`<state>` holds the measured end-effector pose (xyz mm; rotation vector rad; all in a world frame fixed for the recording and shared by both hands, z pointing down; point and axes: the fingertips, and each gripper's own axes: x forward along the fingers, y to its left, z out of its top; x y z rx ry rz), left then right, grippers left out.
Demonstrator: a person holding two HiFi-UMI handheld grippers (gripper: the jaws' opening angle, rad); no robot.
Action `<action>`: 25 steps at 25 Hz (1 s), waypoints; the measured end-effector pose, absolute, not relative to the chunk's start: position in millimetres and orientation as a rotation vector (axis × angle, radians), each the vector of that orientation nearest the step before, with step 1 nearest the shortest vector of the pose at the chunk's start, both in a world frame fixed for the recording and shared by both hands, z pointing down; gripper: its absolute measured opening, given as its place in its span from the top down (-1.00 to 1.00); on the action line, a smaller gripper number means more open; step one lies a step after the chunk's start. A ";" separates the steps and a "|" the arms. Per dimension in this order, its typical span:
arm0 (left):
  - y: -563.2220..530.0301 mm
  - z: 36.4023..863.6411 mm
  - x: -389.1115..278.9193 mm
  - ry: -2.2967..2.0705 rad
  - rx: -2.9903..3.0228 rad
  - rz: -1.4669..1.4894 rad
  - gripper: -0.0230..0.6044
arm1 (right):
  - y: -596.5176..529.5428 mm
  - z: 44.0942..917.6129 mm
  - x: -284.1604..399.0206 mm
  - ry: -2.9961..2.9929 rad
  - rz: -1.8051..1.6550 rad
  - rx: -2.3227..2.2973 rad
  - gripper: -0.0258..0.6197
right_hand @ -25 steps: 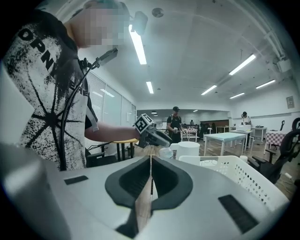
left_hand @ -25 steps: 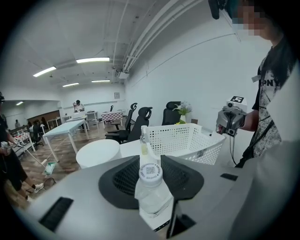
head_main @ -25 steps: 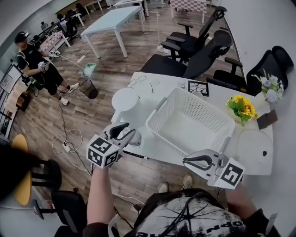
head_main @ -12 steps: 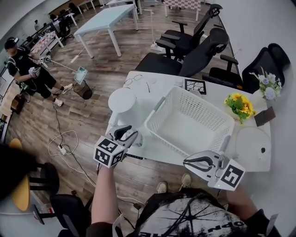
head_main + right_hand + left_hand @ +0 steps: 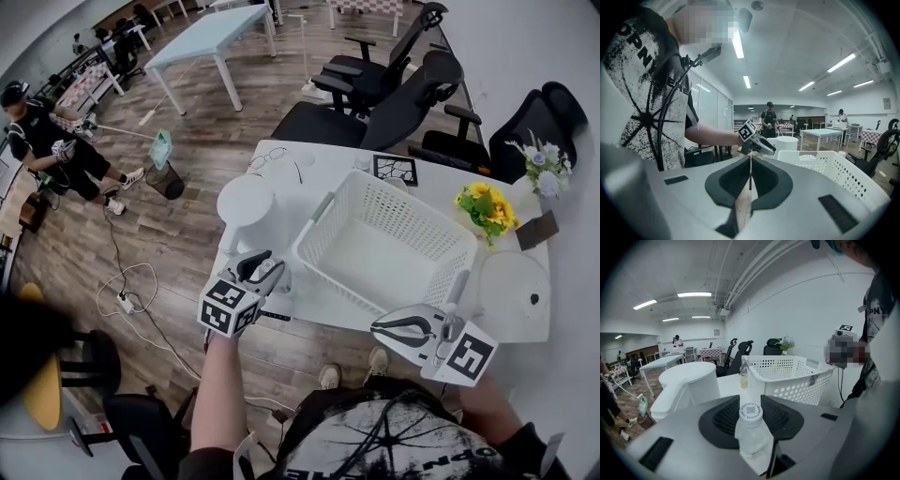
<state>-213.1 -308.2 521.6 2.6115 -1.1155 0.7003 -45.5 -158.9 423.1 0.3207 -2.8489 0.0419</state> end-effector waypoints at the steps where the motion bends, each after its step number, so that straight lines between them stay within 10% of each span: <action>1: -308.9 521.1 -213.0 -1.122 2.614 0.693 0.46 | -158.8 422.8 -46.1 -2.849 0.039 0.321 0.84; 25: -310.1 517.9 -214.0 -1.226 2.685 0.511 0.45 | -148.4 429.1 -47.7 -2.834 0.034 0.331 0.84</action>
